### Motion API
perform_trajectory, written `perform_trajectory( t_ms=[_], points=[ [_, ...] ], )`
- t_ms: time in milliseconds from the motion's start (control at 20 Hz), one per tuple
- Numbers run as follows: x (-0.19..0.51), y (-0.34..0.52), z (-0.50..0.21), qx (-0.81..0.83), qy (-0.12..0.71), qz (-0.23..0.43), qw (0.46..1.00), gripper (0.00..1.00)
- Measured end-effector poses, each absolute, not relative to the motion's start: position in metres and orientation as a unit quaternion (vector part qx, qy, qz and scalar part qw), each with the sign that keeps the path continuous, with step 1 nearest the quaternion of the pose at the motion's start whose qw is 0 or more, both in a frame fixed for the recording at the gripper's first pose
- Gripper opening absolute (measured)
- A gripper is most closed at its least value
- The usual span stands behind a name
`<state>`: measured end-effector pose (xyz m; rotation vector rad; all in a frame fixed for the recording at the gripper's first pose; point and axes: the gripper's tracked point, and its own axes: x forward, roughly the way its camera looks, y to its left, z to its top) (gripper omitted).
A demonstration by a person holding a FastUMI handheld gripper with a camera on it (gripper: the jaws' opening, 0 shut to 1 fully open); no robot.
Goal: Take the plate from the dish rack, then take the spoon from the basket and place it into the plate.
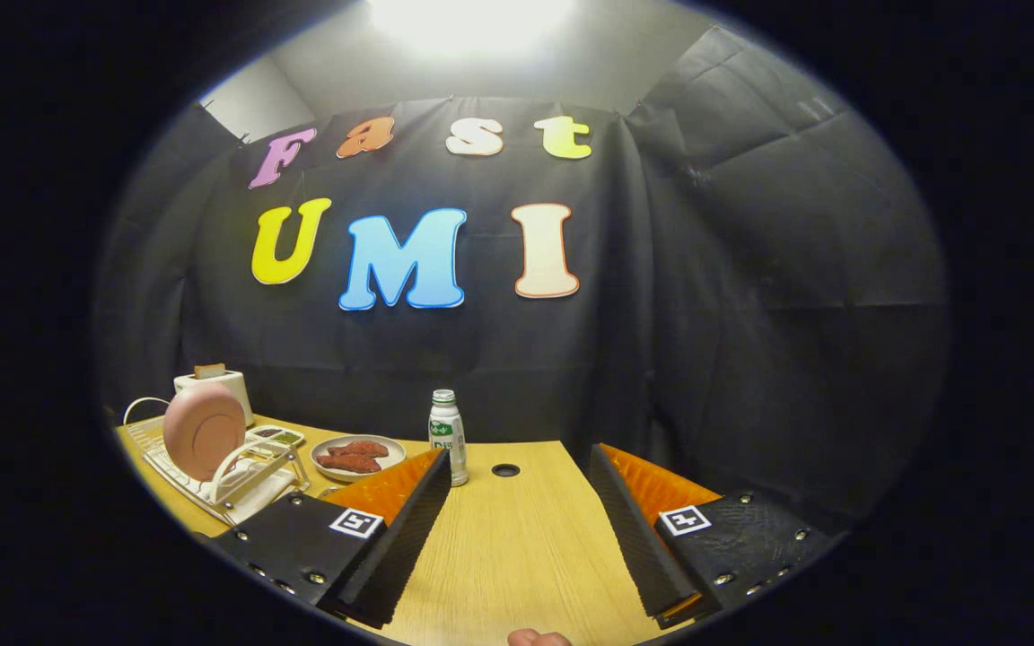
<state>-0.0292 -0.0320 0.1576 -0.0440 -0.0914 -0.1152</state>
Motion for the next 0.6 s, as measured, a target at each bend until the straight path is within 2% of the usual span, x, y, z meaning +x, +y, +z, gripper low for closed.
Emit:
perform_trajectory(
  t_ms=[300,450,600],
  points=[
    [-0.061,0.039,0.232,-0.008,-0.065,-0.031,0.997,0.96],
    [-0.057,0.077,0.229,0.014,-0.033,-0.017,0.999,0.96],
    [-0.055,0.111,0.250,0.016,-0.047,0.001,0.999,0.96]
  ],
)
